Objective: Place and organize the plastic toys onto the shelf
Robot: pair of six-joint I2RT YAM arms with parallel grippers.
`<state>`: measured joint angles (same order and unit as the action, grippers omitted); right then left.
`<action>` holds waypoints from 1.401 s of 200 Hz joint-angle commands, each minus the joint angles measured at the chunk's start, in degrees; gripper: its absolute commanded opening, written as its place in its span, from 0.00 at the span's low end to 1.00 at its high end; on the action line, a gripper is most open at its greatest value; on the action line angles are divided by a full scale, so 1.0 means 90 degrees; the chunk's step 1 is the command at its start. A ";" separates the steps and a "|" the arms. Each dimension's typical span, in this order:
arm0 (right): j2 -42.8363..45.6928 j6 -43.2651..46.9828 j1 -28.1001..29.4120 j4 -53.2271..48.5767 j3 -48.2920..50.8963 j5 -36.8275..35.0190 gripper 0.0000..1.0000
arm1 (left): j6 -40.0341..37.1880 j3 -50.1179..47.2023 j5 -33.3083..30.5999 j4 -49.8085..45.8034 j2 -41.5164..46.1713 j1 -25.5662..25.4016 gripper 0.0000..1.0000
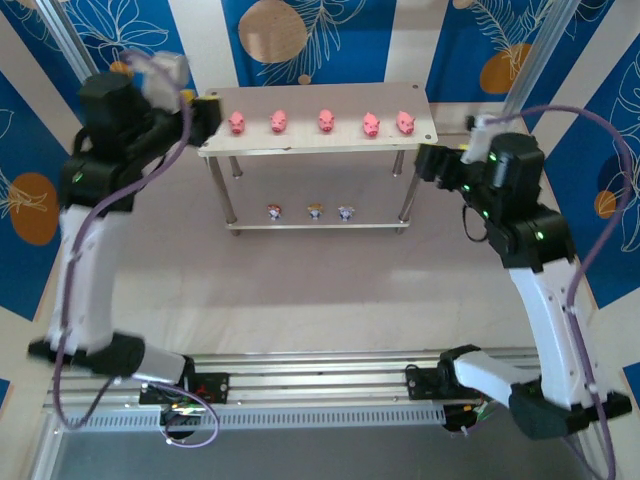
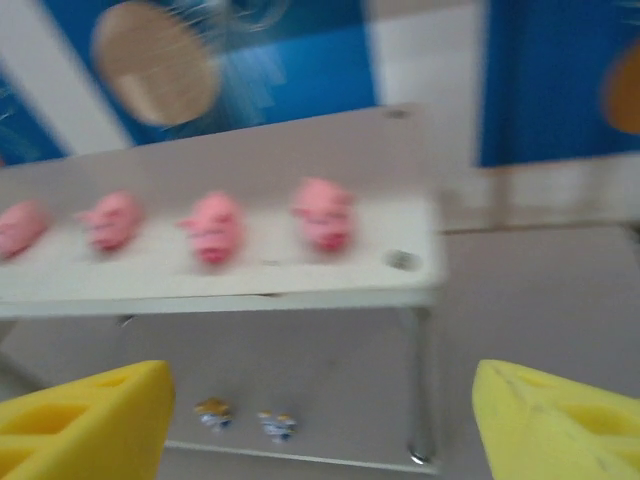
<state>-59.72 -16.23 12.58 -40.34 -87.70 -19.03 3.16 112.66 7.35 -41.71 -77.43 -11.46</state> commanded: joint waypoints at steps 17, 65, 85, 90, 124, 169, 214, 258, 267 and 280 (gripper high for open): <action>0.0902 -0.0477 -0.1715 -0.0147 0.1506 -0.0582 0.99 | 0.0054 -0.2898 -0.0698 0.0753 0.1469 0.1034 1.00; 0.1326 -0.1215 -0.3695 0.0788 0.3787 0.0974 0.99 | 0.0362 -0.6102 -0.0539 0.2201 0.2178 0.1625 1.00; 0.1281 -0.1285 -0.3719 0.1155 0.4343 0.0861 0.99 | 0.0498 -0.7501 -0.0631 0.3689 0.2177 0.1628 1.00; 0.1268 -0.1297 -0.3720 0.1236 0.4426 0.0829 0.99 | 0.0517 -0.7929 -0.0610 0.4199 0.2169 0.1625 1.00; 0.1169 -0.1380 -0.3717 0.1656 0.4824 0.0764 0.99 | 0.0330 -1.0128 -0.0438 0.7901 0.1733 0.1616 1.00; 0.0755 -0.1434 -0.3577 0.1965 0.4958 0.0741 0.99 | 0.0327 -1.0473 -0.0423 0.9688 0.0034 0.1593 1.00; 0.0667 -0.1264 -0.3045 0.2647 0.5323 0.0389 0.99 | -0.0148 -1.0974 -0.0662 1.2271 -0.1445 0.1354 1.00; 0.1136 -0.0546 -0.2180 0.4344 0.6288 0.0189 0.99 | -0.0356 -1.1344 -0.0382 1.3125 -0.1558 0.1265 1.00; 0.1168 -0.0306 -0.1962 0.5060 0.6664 0.0278 0.99 | -0.0351 -1.1339 -0.0443 1.3119 -0.1556 0.1250 1.00; 0.1073 0.0031 -0.1644 0.6189 0.7306 0.0310 0.99 | -0.0361 -1.1325 -0.0405 1.3120 -0.1562 0.1254 1.00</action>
<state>-49.98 -22.68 -6.17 -4.12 -29.23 -15.84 1.08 10.74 2.70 69.63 -91.26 0.34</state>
